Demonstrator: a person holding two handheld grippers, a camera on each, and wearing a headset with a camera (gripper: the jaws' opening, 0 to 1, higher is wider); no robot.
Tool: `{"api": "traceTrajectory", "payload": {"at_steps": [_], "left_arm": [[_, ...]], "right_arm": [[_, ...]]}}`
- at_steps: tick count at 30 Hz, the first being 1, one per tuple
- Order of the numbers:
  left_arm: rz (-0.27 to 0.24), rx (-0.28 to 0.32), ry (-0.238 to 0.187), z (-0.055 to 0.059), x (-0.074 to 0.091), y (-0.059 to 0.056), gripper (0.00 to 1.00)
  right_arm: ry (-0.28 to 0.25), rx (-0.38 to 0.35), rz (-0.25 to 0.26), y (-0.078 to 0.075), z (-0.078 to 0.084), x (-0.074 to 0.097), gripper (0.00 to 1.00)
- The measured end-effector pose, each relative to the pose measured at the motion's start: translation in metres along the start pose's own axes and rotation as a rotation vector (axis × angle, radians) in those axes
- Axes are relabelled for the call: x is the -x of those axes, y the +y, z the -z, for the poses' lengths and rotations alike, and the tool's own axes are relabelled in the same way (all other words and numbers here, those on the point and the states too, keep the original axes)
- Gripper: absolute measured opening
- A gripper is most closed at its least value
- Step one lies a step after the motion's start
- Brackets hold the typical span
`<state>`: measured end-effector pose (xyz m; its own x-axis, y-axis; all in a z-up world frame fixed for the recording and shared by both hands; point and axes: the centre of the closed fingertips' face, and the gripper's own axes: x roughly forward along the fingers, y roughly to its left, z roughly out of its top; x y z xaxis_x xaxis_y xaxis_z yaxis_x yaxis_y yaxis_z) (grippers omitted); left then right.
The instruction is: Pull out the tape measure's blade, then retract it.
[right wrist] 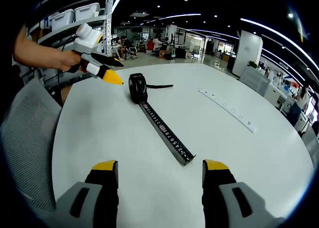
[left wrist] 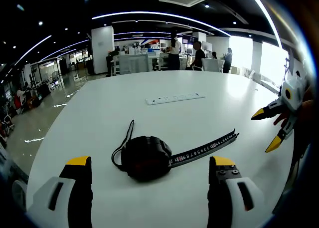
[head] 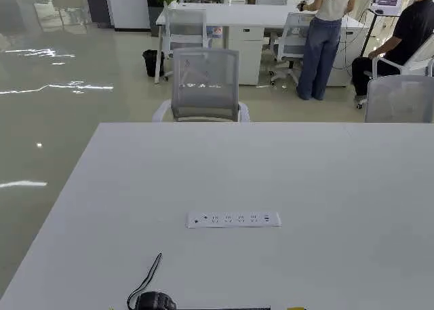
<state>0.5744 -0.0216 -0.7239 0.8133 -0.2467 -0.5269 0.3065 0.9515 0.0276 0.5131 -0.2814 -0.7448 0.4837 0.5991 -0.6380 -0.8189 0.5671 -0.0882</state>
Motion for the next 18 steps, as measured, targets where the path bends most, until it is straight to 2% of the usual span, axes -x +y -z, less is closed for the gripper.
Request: {"api": "traceTrajectory", "payload": {"at_steps": [4, 9, 15, 18], "left_arm": [[-0.012, 0.009, 0.007, 0.003, -0.007, 0.001, 0.96], [-0.022, 0.016, 0.022, 0.008, -0.013, 0.0, 0.93], [-0.033, 0.015, 0.024, 0.007, -0.016, -0.001, 0.89], [-0.039, 0.009, 0.019, 0.007, -0.02, -0.001, 0.87]], "right_arm": [[0.001, 0.008, -0.021, -0.007, 0.0, -0.004, 0.68], [0.004, 0.044, -0.058, -0.015, 0.002, -0.012, 0.62], [0.025, 0.099, -0.119, -0.023, 0.006, -0.022, 0.53], [0.041, 0.123, -0.149, -0.025, 0.008, -0.027, 0.52]]}}
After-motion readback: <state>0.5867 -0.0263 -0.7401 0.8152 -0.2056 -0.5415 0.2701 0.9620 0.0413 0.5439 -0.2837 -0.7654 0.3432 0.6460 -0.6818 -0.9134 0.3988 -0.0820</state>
